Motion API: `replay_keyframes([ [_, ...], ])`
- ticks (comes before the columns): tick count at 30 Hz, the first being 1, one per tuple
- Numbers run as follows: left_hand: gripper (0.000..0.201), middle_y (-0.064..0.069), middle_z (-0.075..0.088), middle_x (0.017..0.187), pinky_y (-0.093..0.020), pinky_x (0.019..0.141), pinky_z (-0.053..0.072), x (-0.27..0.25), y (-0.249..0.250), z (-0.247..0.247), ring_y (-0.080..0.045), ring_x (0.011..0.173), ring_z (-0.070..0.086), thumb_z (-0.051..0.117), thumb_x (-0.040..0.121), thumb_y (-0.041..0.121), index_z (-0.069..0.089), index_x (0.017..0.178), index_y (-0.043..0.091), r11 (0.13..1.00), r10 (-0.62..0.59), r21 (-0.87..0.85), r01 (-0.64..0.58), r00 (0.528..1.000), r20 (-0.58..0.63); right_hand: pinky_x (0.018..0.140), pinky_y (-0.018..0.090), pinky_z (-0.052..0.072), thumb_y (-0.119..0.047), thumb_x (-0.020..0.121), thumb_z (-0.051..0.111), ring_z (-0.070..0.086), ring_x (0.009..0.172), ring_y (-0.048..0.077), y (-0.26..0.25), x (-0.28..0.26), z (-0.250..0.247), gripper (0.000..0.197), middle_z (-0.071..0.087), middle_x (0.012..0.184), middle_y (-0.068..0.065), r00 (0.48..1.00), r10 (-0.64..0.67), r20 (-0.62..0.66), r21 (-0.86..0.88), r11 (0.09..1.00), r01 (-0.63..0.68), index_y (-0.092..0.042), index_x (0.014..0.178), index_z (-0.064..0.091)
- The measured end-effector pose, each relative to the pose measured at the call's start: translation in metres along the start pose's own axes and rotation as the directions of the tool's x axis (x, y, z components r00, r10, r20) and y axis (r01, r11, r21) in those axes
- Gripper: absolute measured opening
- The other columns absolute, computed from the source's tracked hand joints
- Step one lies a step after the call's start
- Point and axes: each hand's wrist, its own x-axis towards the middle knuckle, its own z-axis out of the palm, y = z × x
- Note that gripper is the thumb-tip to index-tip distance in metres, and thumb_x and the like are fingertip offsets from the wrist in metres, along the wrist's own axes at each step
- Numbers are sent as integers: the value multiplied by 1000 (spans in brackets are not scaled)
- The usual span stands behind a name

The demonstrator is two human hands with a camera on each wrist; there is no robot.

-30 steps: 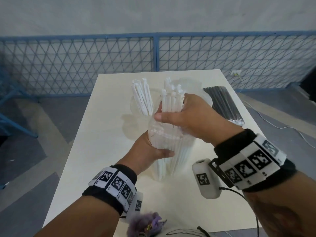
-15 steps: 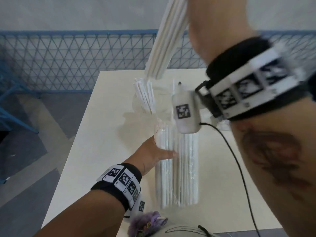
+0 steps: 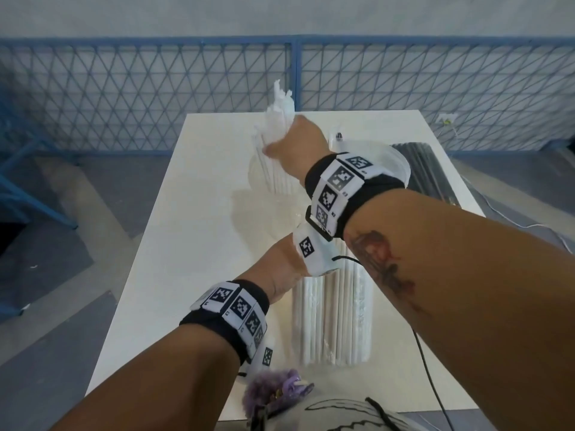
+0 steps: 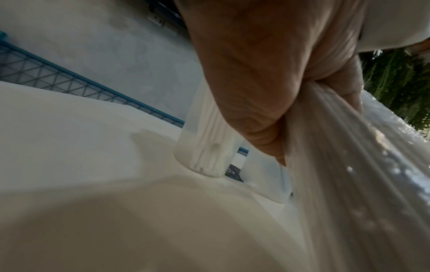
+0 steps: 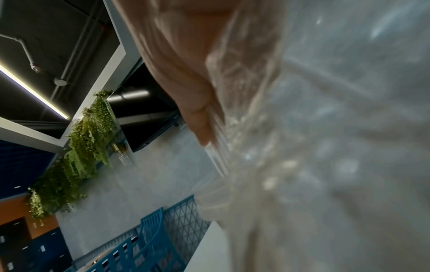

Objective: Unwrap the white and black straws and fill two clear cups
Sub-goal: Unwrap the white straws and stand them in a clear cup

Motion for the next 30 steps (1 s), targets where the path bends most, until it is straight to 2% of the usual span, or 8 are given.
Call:
replay_keyframes([
  [2,31,23,64,61,-10,63,46,-2,0,0,11,58,57,77,79,6,57,77,30,999,19,-36,-19,1000,-4,77,26,44,-27,83,76,58,100,20,5,-1,-4,60,61,120,8,990,76,120,-121,991,-61,-3,128,46],
  [4,40,25,73,76,-17,78,55,-4,-1,0,12,74,66,83,60,28,65,95,30,998,33,-55,-33,999,0,84,29,46,-32,78,80,55,105,21,5,0,-9,84,54,131,9,983,106,152,-111,990,-89,-3,141,32],
  [8,55,13,76,115,-32,104,49,-4,-4,-3,-1,112,68,82,76,5,65,125,24,998,1,-63,-2,1000,-9,109,34,35,-30,75,83,35,139,26,-6,-2,-16,113,22,157,12,973,-225,61,-77,970,229,-17,155,4],
  [10,53,9,74,121,-26,101,48,-3,-7,-5,-6,117,66,80,82,2,65,127,26,996,-29,-85,27,999,-24,120,41,22,-32,79,78,18,148,29,-11,-1,-15,109,12,161,12,899,-438,20,-219,875,431,-21,156,1],
  [12,52,9,74,122,-20,93,47,-3,-8,-6,-3,116,65,79,83,1,64,126,27,995,-34,-90,31,999,-26,121,50,14,-40,85,69,3,150,34,-13,6,-12,100,2,163,12,885,-464,35,-302,840,452,-26,156,0],
  [18,72,2,72,129,-44,115,44,-2,-14,-8,-16,125,64,88,71,21,59,137,17,997,-26,-69,24,999,-30,120,54,7,-53,97,40,-5,151,30,-40,26,-8,76,-3,165,6,852,-509,122,-420,751,509,-25,156,2],
  [25,76,6,72,127,-48,113,44,-3,-12,-8,-16,123,65,86,62,34,62,134,25,1000,-17,6,17,999,-48,112,39,27,-62,99,14,34,142,28,-48,37,0,76,33,157,11,891,-166,423,-584,701,408,-9,148,37],
  [30,73,3,72,127,-49,113,44,-4,-11,-12,-17,123,65,89,67,33,61,134,24,1000,-19,-10,18,999,-49,119,55,5,-73,92,11,8,151,25,-35,34,-4,84,9,164,6,878,-271,393,-545,701,460,-20,156,11],
])
